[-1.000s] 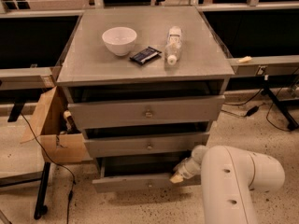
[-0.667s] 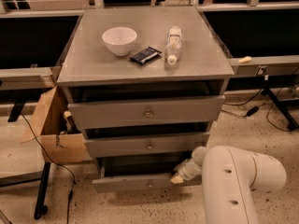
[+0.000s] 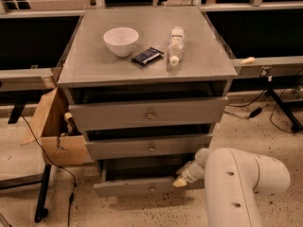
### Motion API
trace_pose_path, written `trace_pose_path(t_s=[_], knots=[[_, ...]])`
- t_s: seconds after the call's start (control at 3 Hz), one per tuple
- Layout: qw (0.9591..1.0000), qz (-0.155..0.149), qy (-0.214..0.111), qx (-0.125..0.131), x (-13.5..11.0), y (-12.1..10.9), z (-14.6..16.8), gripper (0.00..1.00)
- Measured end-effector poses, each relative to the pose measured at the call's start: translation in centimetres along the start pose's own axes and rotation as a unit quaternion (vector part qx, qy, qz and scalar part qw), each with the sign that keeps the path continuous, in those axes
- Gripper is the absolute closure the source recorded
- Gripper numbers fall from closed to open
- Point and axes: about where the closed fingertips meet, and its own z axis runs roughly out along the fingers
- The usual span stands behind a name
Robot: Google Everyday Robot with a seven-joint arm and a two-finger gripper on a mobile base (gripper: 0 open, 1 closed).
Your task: Open bottom drawer
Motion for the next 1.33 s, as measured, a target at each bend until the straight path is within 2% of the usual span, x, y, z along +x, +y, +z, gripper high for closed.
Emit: trace_pose_path(t_s=[0.33, 0.67, 1.0, 1.33], knots=[[1.0000, 0.000, 0.000, 0.000, -0.2, -0.1, -0.3, 0.04], [0.9999, 0.000, 0.009, -0.014, 1.4, 1.5, 0.6, 0.00], [0.9999, 0.000, 0.009, -0.014, 1.3, 1.5, 0.5, 0.00], [0.9996, -0.001, 0.014, -0.023, 1.8, 2.3, 0.8, 0.16]])
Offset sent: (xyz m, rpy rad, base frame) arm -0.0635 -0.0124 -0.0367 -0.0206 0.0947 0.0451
